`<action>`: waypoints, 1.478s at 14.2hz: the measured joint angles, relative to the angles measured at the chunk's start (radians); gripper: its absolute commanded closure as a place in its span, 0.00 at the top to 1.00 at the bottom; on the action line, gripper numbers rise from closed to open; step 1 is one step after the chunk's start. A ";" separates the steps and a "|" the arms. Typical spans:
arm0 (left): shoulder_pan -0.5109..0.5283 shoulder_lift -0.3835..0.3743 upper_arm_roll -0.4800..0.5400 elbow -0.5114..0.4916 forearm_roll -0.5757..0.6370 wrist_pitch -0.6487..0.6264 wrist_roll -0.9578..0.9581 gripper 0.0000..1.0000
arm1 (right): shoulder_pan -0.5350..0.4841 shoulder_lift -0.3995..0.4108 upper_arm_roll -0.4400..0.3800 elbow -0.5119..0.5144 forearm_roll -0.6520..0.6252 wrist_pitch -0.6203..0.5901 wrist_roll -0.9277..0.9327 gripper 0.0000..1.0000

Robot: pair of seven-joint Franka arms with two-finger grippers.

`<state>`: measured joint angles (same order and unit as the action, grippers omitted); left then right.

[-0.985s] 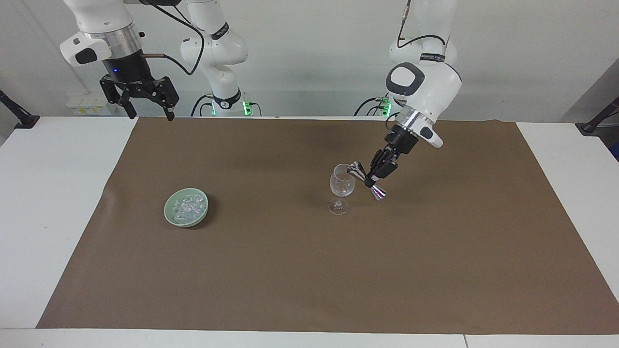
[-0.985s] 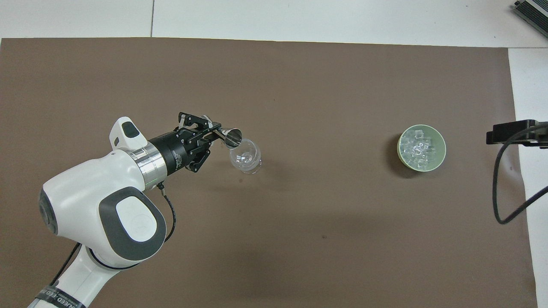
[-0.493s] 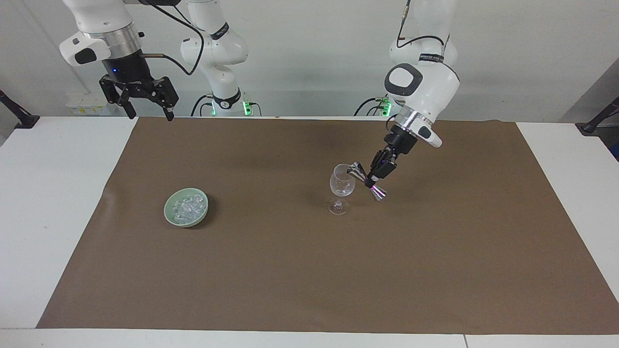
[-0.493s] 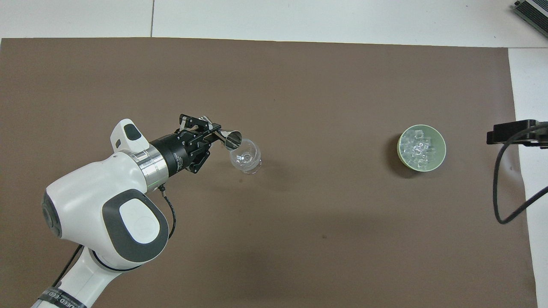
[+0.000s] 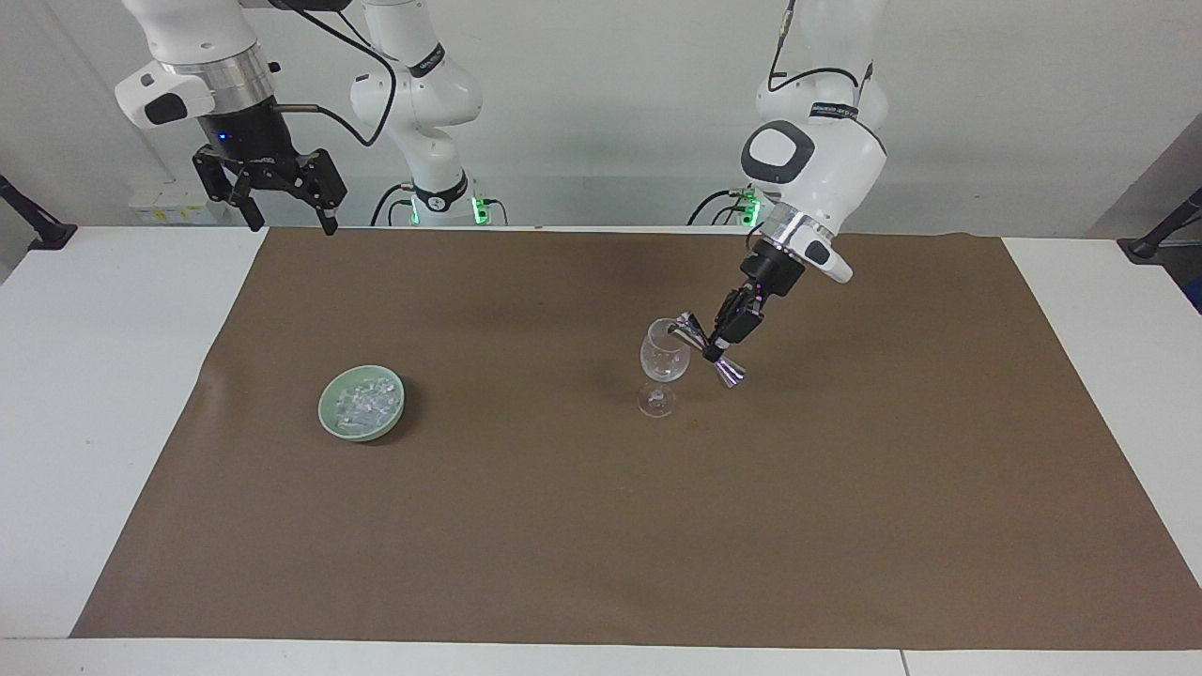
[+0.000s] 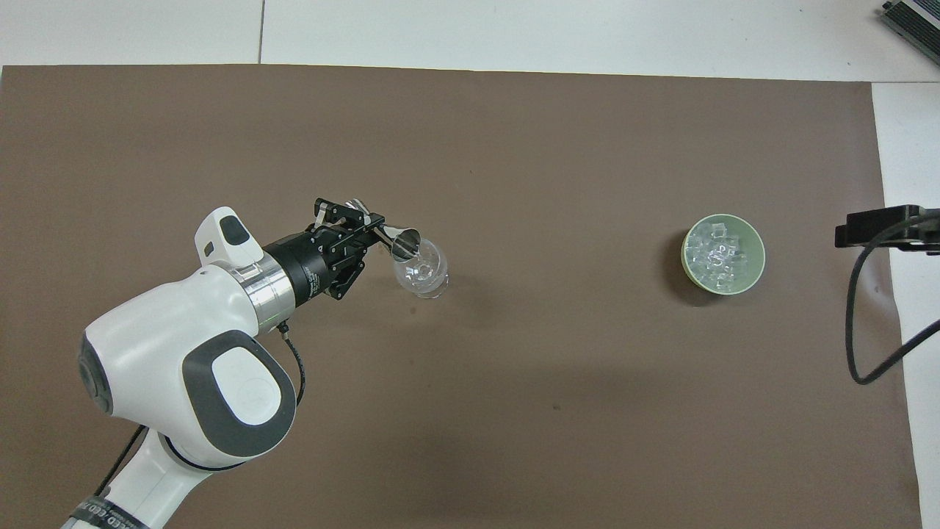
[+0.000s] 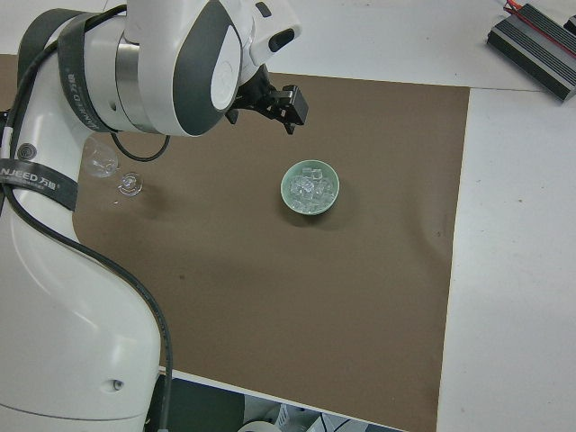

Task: Pour wine and add ice with both arms
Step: 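Tilt the jigger over the clear glass with the left gripper to pour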

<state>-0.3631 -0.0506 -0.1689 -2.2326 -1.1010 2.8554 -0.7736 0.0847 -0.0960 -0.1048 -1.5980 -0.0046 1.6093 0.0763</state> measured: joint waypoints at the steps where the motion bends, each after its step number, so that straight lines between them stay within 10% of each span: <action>1: 0.000 -0.002 0.000 0.000 0.000 0.000 0.008 0.00 | 0.000 0.000 0.000 0.000 0.000 0.000 0.000 1.00; 21: -0.044 -0.008 0.000 -0.022 0.000 0.095 0.227 0.00 | 0.000 0.000 0.000 0.000 0.000 0.000 0.000 1.00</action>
<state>-0.4071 -0.0586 -0.1692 -2.2550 -1.1006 2.9506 -0.5469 0.0847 -0.0961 -0.1048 -1.5981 -0.0046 1.6091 0.0763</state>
